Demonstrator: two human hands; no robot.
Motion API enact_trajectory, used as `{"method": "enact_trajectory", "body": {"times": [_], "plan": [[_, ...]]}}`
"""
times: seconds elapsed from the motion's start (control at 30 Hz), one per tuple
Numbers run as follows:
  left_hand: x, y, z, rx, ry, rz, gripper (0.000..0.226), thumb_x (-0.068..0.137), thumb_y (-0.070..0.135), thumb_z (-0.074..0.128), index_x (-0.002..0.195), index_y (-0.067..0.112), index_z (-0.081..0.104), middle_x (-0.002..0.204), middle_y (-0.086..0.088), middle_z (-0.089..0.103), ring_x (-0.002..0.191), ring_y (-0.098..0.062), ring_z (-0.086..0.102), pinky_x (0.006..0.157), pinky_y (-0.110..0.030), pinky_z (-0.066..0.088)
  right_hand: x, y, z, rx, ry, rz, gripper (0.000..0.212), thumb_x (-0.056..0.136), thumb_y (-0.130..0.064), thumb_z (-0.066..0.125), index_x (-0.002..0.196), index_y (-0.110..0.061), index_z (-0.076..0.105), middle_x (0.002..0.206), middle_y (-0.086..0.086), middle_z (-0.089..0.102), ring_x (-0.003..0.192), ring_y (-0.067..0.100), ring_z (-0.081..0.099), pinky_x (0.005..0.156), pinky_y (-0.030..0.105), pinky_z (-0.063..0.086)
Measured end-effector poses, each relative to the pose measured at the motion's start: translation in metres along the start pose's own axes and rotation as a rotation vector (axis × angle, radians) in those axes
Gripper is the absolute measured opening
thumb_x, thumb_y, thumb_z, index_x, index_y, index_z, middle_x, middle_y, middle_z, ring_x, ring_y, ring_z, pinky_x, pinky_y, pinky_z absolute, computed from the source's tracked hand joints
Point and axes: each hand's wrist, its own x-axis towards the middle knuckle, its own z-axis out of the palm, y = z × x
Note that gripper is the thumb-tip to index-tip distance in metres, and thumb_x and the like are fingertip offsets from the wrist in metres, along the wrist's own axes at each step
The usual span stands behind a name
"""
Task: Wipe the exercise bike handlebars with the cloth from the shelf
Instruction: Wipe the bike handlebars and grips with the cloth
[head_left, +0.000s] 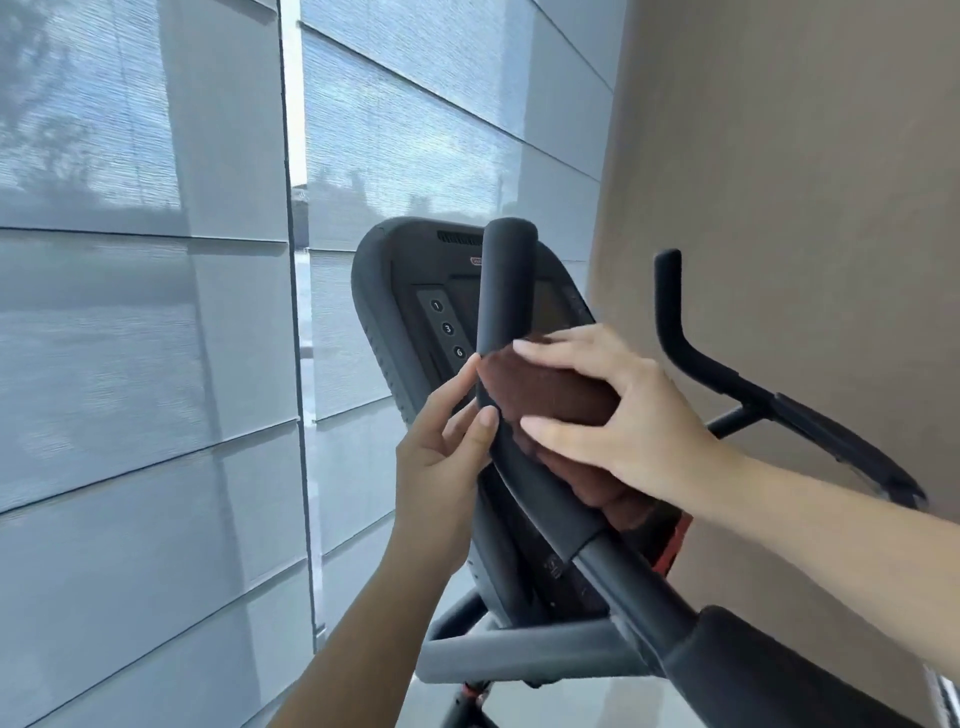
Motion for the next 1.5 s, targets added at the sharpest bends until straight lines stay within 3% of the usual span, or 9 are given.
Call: {"method": "enact_trajectory", "body": {"times": [0.23, 0.47, 0.57, 0.7, 0.9, 1.07, 1.27, 1.37, 1.5], "plan": [[0.006, 0.003, -0.014, -0.058, -0.136, -0.022, 0.044, 0.088, -0.002, 0.055, 0.118, 0.031, 0.057, 0.127, 0.002, 0.059, 0.117, -0.011, 0.054, 0.101, -0.039, 0.044, -0.034, -0.036, -0.020, -0.205, -0.202, 0.353, 0.048, 0.069, -0.015, 0.076, 0.101, -0.048, 0.064, 0.102, -0.031, 0.061, 0.094, -0.013, 0.056, 0.077, -0.002, 0.035], [0.014, 0.000, -0.017, -0.116, -0.169, -0.045, 0.047, 0.084, -0.004, 0.060, 0.112, 0.034, 0.060, 0.126, -0.002, 0.059, 0.119, -0.016, 0.053, 0.104, -0.045, 0.039, 0.000, -0.044, 0.015, -0.325, 0.502, 0.264, 0.048, 0.076, -0.011, 0.071, 0.108, -0.043, 0.057, 0.117, -0.004, 0.057, 0.100, -0.008, 0.052, 0.088, 0.001, 0.033], [0.023, -0.005, -0.023, -0.139, -0.199, -0.060, 0.043, 0.082, -0.001, 0.064, 0.110, 0.033, 0.064, 0.120, -0.007, 0.062, 0.113, -0.019, 0.056, 0.099, -0.047, 0.043, 0.024, -0.040, 0.041, -0.267, 0.595, 0.213, 0.048, 0.077, -0.012, 0.070, 0.117, -0.032, 0.054, 0.123, 0.002, 0.053, 0.110, -0.001, 0.050, 0.093, 0.005, 0.034], [0.044, -0.005, -0.029, -0.203, -0.265, -0.030, 0.030, 0.079, 0.005, 0.066, 0.096, 0.030, 0.068, 0.113, -0.013, 0.064, 0.109, -0.023, 0.058, 0.096, -0.054, 0.043, 0.030, -0.033, 0.056, -0.247, 0.611, 0.206, 0.057, 0.073, -0.019, 0.074, 0.122, -0.032, 0.048, 0.128, 0.000, 0.050, 0.119, 0.003, 0.047, 0.103, 0.022, 0.036], [0.054, -0.014, -0.031, -0.256, -0.325, 0.035, 0.025, 0.074, 0.012, 0.066, 0.091, 0.030, 0.069, 0.110, -0.012, 0.061, 0.104, -0.026, 0.057, 0.093, -0.058, 0.044, 0.027, -0.028, 0.054, -0.195, 0.596, 0.172, 0.055, 0.070, -0.028, 0.071, 0.120, -0.040, 0.050, 0.125, -0.009, 0.054, 0.114, -0.005, 0.049, 0.095, 0.012, 0.037], [0.049, -0.026, -0.026, -0.310, -0.308, 0.046, 0.031, 0.077, 0.013, 0.064, 0.103, 0.030, 0.066, 0.112, -0.018, 0.062, 0.106, -0.027, 0.060, 0.087, -0.043, 0.049, 0.024, -0.029, 0.047, -0.049, 0.527, 0.164, 0.048, 0.077, -0.018, 0.065, 0.118, -0.040, 0.053, 0.115, -0.030, 0.059, 0.108, -0.006, 0.055, 0.087, 0.012, 0.044], [0.046, -0.030, -0.024, -0.320, -0.302, 0.058, 0.032, 0.080, 0.016, 0.063, 0.107, 0.033, 0.065, 0.104, -0.013, 0.063, 0.101, -0.024, 0.059, 0.087, -0.047, 0.048, 0.023, -0.043, 0.055, -0.377, 0.511, 0.206, 0.055, 0.075, -0.011, 0.068, 0.121, -0.036, 0.050, 0.118, -0.025, 0.056, 0.110, -0.009, 0.050, 0.091, 0.006, 0.035], [0.046, -0.031, -0.023, -0.348, -0.299, 0.063, 0.034, 0.080, 0.014, 0.063, 0.107, 0.035, 0.065, 0.104, -0.005, 0.063, 0.101, -0.021, 0.059, 0.085, -0.035, 0.047, 0.015, -0.052, 0.064, -0.568, 0.458, 0.270, 0.058, 0.072, -0.014, 0.070, 0.121, -0.039, 0.052, 0.118, -0.005, 0.056, 0.110, -0.002, 0.051, 0.091, 0.006, 0.034], [0.048, -0.030, -0.027, -0.336, -0.350, 0.115, 0.034, 0.081, 0.017, 0.063, 0.110, 0.036, 0.063, 0.103, 0.000, 0.062, 0.099, -0.016, 0.060, 0.080, -0.018, 0.045, -0.003, -0.069, 0.068, -0.723, 0.352, 0.451, 0.055, 0.069, -0.021, 0.069, 0.114, -0.050, 0.055, 0.106, -0.018, 0.052, 0.100, 0.002, 0.054, 0.082, 0.006, 0.038]]}}
